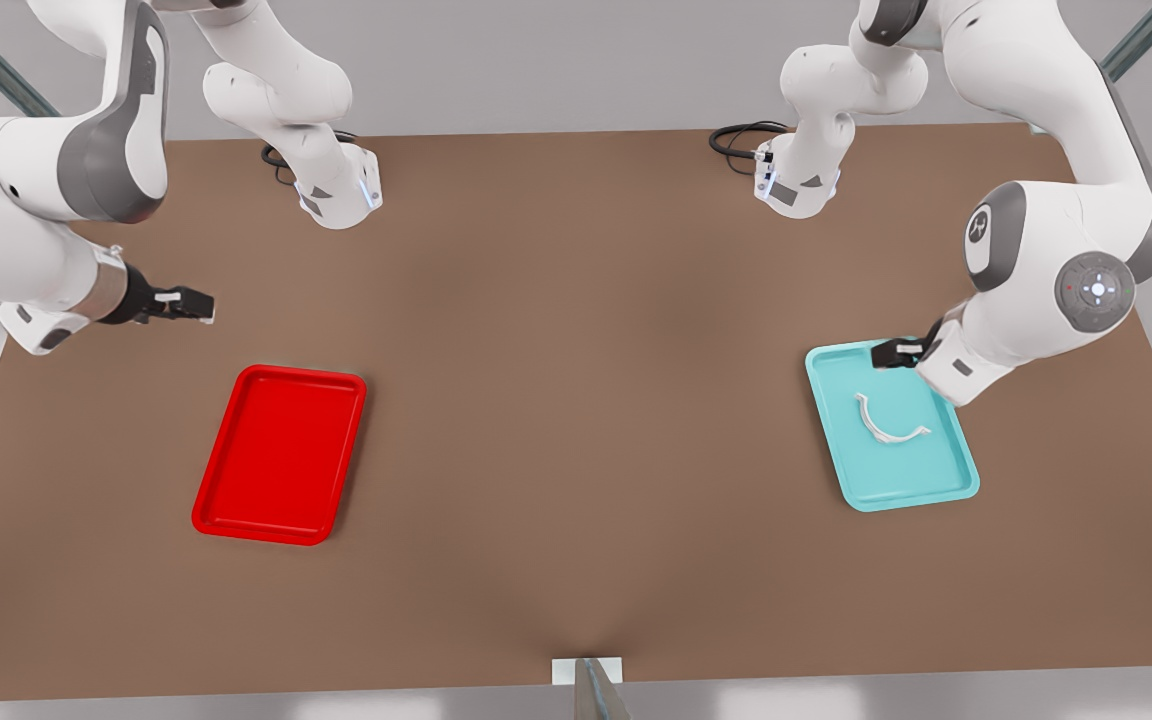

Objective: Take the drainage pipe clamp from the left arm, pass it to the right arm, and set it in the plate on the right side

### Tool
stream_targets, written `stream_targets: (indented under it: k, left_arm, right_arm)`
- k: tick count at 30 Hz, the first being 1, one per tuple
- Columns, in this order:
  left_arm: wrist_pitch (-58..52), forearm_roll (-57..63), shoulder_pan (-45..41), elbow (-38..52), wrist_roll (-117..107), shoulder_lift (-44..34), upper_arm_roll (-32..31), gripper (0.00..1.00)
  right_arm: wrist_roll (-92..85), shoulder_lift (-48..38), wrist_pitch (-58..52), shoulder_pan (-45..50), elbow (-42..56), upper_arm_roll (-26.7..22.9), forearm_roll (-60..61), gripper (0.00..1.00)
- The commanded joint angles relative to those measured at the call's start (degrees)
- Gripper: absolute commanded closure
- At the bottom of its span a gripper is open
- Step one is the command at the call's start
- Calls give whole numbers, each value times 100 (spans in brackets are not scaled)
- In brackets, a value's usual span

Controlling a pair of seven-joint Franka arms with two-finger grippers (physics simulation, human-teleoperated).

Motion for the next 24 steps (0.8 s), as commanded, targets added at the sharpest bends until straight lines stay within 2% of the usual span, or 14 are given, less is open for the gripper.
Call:
stream_targets:
  k: [1,3,4,8,12,14,15,21,24]
  left_arm:
    - [409,75,4,0,-199,-6,1,0]
    - [391,75,30,-61,-331,90,106,0]
    - [461,66,56,-35,-340,450,405,0]
    - [1603,-277,1199,-88,-612,1479,414,0]
    - [3097,-250,1199,-1150,-856,1488,545,0]
    - [4231,-259,1199,-1977,-2808,1497,545,0]
    - [4573,-259,1234,-2074,-3684,1584,545,0]
    - [4733,-294,1357,-2583,-6729,1602,545,0]
    - [5453,-452,1296,-3067,-7581,1470,467,0]
  right_arm:
    - [-82,-5,355,32,-4,-22,66,0]
    - [-82,-5,355,32,-4,-31,83,0]
    - [-82,-5,355,32,5,-31,83,0]
    - [-100,3,355,32,-4,-31,83,0]
    - [-108,3,347,32,-22,-31,83,0]
    - [-108,3,320,32,-39,-31,84,0]
    - [-108,3,320,32,-39,-31,92,0]
    - [-117,3,320,32,-39,-31,83,0]
    - [-117,3,320,32,-48,-31,83,0]
